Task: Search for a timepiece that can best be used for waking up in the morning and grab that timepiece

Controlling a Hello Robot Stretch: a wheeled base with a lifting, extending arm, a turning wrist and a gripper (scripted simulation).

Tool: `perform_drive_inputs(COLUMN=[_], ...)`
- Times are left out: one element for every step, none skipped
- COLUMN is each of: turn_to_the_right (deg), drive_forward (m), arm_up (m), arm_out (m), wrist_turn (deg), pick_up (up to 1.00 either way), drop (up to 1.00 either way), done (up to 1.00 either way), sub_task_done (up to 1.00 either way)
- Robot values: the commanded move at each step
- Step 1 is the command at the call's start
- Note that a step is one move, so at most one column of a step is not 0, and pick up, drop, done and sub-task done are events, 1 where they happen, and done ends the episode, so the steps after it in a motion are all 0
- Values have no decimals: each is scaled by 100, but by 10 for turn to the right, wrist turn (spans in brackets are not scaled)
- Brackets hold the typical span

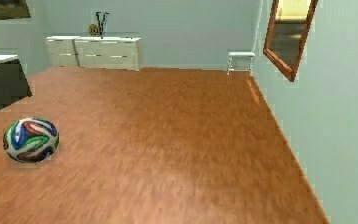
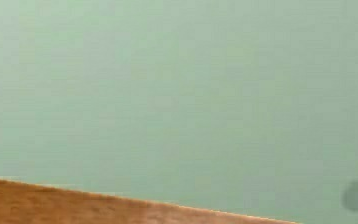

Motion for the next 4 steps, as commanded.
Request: perform_drive_inputs(turn_to_the_right=[0, -150, 0, -30], drive_forward=[20, 0, 100, 0], arm_up=[0, 0, 0, 0], arm_out=[0, 0, 0, 0], wrist_turn=[0, 0, 0, 0], pick_up=[0, 0, 0, 0], drop=[0, 0, 0, 0], done=[0, 0, 0, 0], sub_task_done=[0, 0, 0, 0])
